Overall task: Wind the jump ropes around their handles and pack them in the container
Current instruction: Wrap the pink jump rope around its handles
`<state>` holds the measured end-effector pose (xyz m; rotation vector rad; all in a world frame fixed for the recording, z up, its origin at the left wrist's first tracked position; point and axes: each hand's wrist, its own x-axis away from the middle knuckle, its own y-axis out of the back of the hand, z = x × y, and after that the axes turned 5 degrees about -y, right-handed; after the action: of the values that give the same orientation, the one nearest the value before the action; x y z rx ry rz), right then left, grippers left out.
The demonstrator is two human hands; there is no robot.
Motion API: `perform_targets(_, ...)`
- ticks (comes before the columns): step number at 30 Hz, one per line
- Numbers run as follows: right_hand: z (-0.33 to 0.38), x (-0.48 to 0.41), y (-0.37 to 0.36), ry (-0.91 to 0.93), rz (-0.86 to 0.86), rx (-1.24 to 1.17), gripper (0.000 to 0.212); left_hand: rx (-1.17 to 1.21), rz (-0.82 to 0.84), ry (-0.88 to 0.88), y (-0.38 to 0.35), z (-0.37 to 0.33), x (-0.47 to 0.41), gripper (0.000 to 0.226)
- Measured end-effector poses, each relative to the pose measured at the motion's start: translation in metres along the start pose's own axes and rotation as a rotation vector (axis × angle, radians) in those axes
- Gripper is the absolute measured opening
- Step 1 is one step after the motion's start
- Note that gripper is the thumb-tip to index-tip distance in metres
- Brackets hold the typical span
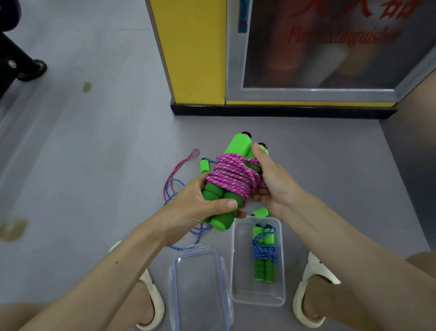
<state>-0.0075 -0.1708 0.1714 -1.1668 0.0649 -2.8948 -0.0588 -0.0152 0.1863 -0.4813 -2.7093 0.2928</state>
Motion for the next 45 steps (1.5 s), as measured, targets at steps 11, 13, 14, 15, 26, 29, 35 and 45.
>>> perform_targets(11, 0.007, 0.002, 0.002, 0.262, -0.086, 0.211, 0.048, -0.343, -0.313, -0.036, -0.005, -0.005, -0.011, 0.095)
perform_targets(13, 0.005, 0.003, -0.002, 0.344, -0.116, 0.296, 0.048, -0.311, -0.327, -0.06, -0.008, -0.003, -0.011, 0.085)
perform_targets(14, 0.005, 0.005, -0.005, 0.367, -0.11, 0.314, 0.048, -0.26, -0.364, -0.066, -0.01, -0.002, -0.011, 0.072)
perform_targets(15, 0.003, 0.006, -0.008, 0.372, -0.089, 0.326, 0.049, -0.235, -0.41, -0.08, -0.011, -0.001, -0.011, 0.056)
perform_targets(26, -0.001, 0.004, -0.004, 0.26, 0.205, 0.233, 0.024, -0.184, -0.482, -0.147, -0.002, 0.003, -0.009, 0.018)
perform_targets(29, -0.003, 0.004, -0.006, 0.221, 0.225, 0.135, 0.017, -0.192, -0.489, -0.162, -0.003, 0.003, -0.009, 0.019)
perform_targets(35, 0.005, 0.006, -0.005, 0.252, 0.219, 0.123, 0.018, -0.214, -0.469, -0.227, 0.0, -0.005, -0.01, 0.022)
perform_targets(45, 0.013, 0.01, 0.0, 0.115, 0.314, -0.128, 0.024, -0.136, -0.412, -0.161, 0.013, -0.021, -0.011, 0.013)
